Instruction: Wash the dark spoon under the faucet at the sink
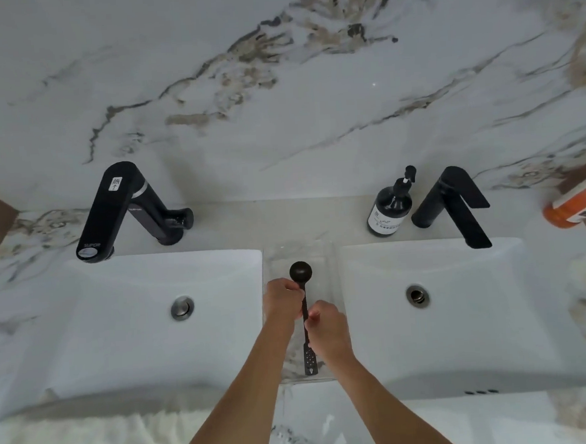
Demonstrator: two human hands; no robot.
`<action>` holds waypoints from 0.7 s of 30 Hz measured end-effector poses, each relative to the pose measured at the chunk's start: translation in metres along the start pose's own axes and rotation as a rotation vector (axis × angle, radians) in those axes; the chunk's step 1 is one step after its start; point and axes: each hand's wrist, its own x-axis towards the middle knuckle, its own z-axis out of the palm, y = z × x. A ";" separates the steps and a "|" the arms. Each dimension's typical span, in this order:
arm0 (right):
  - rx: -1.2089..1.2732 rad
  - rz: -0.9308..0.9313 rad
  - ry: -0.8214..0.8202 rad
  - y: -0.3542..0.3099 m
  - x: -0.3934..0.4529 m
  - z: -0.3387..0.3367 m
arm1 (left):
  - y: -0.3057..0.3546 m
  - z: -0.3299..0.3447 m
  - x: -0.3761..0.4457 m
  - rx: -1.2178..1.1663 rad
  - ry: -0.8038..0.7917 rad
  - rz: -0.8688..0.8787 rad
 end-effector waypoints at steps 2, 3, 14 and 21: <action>-0.013 0.005 0.021 0.003 0.001 0.003 | -0.004 0.004 0.002 0.065 0.035 0.023; -0.032 -0.002 0.025 0.004 0.001 0.005 | -0.006 0.005 0.003 0.099 0.047 0.034; -0.145 -0.058 0.059 0.003 -0.006 0.011 | -0.014 0.010 0.000 0.288 0.071 0.125; -0.147 -0.112 0.044 0.003 -0.007 0.001 | -0.016 0.011 -0.006 0.328 0.083 0.180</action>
